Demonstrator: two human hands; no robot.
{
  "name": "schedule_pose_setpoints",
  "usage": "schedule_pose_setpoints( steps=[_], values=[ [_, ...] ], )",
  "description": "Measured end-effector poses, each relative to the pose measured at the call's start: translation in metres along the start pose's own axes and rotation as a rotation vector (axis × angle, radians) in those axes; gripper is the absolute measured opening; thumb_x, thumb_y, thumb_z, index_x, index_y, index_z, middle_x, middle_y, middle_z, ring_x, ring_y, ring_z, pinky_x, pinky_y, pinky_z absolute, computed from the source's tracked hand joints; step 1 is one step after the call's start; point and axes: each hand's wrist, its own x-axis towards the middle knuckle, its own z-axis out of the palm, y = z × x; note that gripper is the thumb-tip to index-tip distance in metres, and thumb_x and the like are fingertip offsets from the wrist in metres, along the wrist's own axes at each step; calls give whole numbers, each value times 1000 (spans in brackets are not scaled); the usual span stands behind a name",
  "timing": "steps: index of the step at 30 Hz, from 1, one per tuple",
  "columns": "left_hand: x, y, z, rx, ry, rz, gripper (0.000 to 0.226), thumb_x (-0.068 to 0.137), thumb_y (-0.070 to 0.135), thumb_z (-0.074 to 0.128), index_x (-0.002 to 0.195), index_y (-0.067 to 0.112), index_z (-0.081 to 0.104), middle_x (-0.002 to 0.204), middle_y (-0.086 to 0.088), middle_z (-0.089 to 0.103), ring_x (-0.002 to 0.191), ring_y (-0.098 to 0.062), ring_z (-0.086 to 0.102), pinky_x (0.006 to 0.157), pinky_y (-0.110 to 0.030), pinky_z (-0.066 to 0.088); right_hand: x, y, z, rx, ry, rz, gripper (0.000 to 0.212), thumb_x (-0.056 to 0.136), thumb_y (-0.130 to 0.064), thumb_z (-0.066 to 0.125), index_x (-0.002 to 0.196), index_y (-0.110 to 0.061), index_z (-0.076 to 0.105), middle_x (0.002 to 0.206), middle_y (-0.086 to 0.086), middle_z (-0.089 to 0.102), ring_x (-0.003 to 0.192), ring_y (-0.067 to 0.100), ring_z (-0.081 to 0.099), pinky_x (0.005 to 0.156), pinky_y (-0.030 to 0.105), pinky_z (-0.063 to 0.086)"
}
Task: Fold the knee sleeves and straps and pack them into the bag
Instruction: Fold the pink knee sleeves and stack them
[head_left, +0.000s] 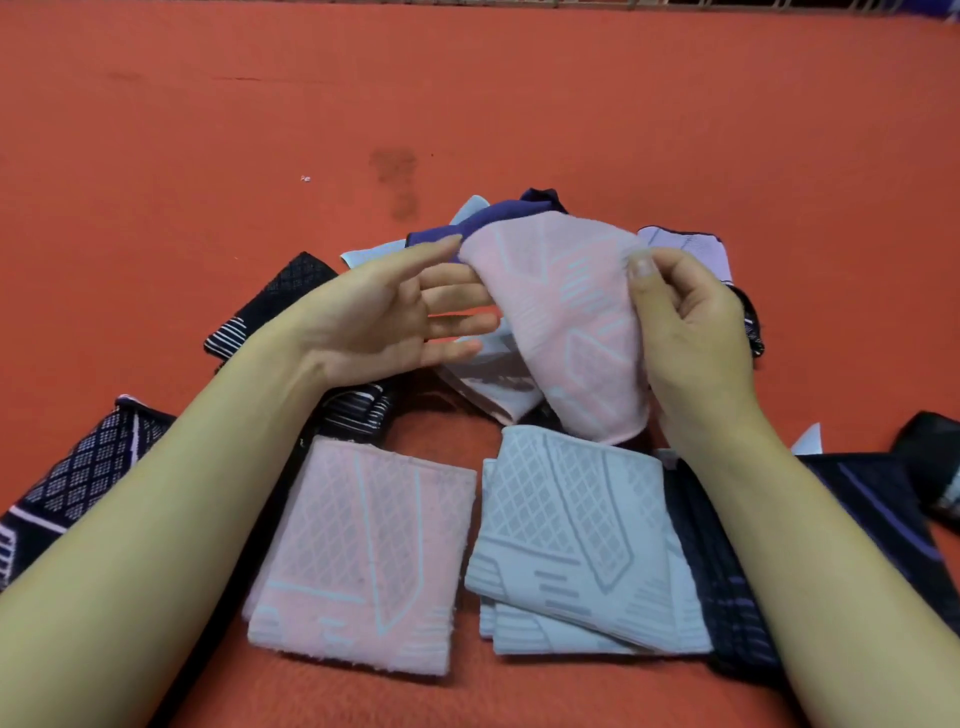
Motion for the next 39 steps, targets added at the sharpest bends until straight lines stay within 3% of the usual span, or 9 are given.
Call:
schedule_pose_setpoints(
  steps=[4, 10, 16, 20, 23, 28, 32, 35, 39],
  values=[
    [-1, -4, 7, 192, -29, 39, 45, 99, 41, 58, 130, 9, 68, 120, -12, 73, 114, -25, 69, 99, -41, 59, -2, -4, 4, 100, -62, 41, 13, 102, -32, 61, 94, -28, 72, 72, 6, 57, 71, 16, 45, 67, 30, 38],
    [-4, -8, 12, 376, 4, 69, 53, 86, 38, 71, 111, -9, 73, 116, -18, 76, 105, -25, 70, 104, -45, 51, -3, -6, 5, 60, -121, -10, 6, 106, -19, 58, 106, -13, 60, 55, -20, 59, 56, -3, 47, 60, 13, 38],
    [-1, -3, 14, 368, 189, 184, 46, 92, 50, 70, 109, 8, 77, 108, 0, 75, 96, -9, 65, 75, -25, 52, -6, -4, 0, -160, -64, -144, 24, 105, -30, 60, 128, -32, 56, 70, -27, 65, 68, 3, 51, 70, 27, 41],
    [-1, -8, 11, 556, 255, 444, 47, 88, 61, 72, 85, 15, 78, 130, 1, 66, 127, 1, 57, 107, -38, 49, -5, -8, 1, -233, -26, -201, 18, 104, -31, 58, 116, -32, 72, 109, -12, 74, 107, 11, 68, 96, 37, 53],
    [-7, -6, 12, 675, 171, 508, 25, 83, 51, 76, 82, 27, 70, 147, 2, 58, 142, 3, 46, 117, -32, 38, -5, -10, 1, -126, 1, -150, 9, 104, -28, 61, 108, -27, 70, 94, -13, 76, 92, 0, 70, 86, 27, 52],
    [-2, -16, 16, 683, 137, 577, 29, 87, 18, 84, 94, 7, 58, 114, -7, 74, 107, -16, 70, 104, -51, 54, -5, -10, 0, -58, -26, -115, 7, 104, -25, 64, 109, -21, 66, 58, -13, 58, 56, 2, 44, 58, 20, 36],
    [-2, -15, 19, 586, 195, 622, 32, 95, 16, 76, 100, -5, 53, 98, -31, 70, 91, -22, 69, 93, -57, 56, -6, -11, 3, -54, -34, -122, 22, 100, -19, 69, 121, -17, 62, 97, -7, 76, 89, 8, 71, 81, 25, 54],
    [-4, -12, 22, 464, 216, 615, 20, 100, 12, 69, 104, 3, 52, 87, -20, 70, 82, -22, 66, 76, -41, 62, -7, -10, 6, -24, 4, -67, 47, 97, -23, 73, 137, -18, 49, 122, -2, 61, 94, 9, 69, 83, 20, 53],
    [-4, -9, 24, 324, 262, 576, 18, 101, 14, 67, 108, 8, 52, 76, -8, 65, 67, -14, 62, 57, -27, 55, -7, -10, 7, 68, -227, 354, 49, 94, -49, 71, 135, -27, 57, 123, 1, 68, 96, 12, 75, 77, 28, 60]
  ],
)
